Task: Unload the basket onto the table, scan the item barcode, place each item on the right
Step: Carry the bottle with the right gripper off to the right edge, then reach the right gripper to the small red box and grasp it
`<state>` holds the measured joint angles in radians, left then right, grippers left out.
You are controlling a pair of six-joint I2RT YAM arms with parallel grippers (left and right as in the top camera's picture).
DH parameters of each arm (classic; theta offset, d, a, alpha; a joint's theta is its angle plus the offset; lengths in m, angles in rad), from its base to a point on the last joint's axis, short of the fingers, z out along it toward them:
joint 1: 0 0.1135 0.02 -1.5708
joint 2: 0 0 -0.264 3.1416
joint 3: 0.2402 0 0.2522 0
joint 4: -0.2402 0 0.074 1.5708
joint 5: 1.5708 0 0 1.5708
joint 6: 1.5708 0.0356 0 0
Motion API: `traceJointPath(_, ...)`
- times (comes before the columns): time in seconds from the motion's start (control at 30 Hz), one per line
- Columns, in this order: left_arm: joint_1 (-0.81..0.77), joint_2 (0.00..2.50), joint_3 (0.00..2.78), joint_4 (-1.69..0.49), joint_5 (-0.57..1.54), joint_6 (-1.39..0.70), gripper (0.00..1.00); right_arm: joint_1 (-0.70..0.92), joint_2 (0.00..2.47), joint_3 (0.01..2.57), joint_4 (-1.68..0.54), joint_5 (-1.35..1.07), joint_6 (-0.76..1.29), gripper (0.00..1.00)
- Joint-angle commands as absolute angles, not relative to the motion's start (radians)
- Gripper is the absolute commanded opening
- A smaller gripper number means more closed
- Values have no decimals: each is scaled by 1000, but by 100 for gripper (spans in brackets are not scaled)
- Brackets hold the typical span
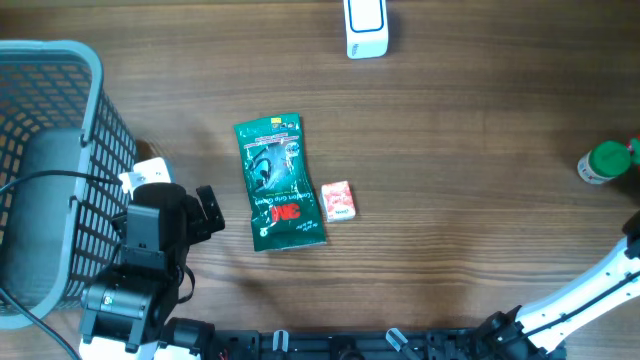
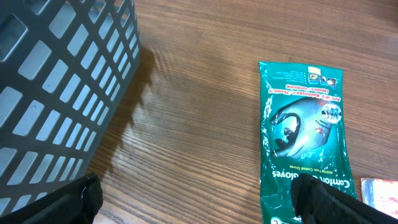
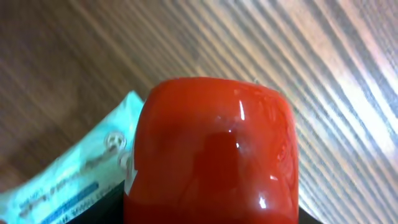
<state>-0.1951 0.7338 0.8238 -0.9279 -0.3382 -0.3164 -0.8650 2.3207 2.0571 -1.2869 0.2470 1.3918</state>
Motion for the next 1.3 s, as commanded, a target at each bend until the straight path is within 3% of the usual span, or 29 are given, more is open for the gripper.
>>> traceJointPath(0.0, -190, 728, 824, -926, -329, -325, 100, -888, 2300, 2056, -1295, 241, 1398, 62)
traceJointPath(0.37, -190, 728, 824, -926, -329, -325, 100, -885, 2300, 2057, -1271, 170, 1257, 99)
traceJointPath(0.57, -190, 728, 824, -926, -329, -325, 100, -878, 2231, 2115, -1254, -137, 994, 100)
traceJointPath(0.73, -190, 728, 824, -926, -329, -325, 100, -827, 2040, 2115, -1242, -218, 889, 100)
traceJointPath(0.9, -190, 728, 824, -926, -329, -325, 100, -653, 1899, 2115, -1248, -423, 493, 100)
traceJointPath(1.0, -190, 728, 824, -926, -329, -325, 100, -459, 1892, 2110, -1346, -629, 232, 100)
traceJointPath(1.13, -190, 728, 824, -926, -329, -325, 100, -167, 1896, 2099, -1402, -580, 128, 100)
traceJointPath(1.27, -190, 728, 824, -926, -329, -325, 100, 131, 1910, 2099, -1398, -344, 139, 100)
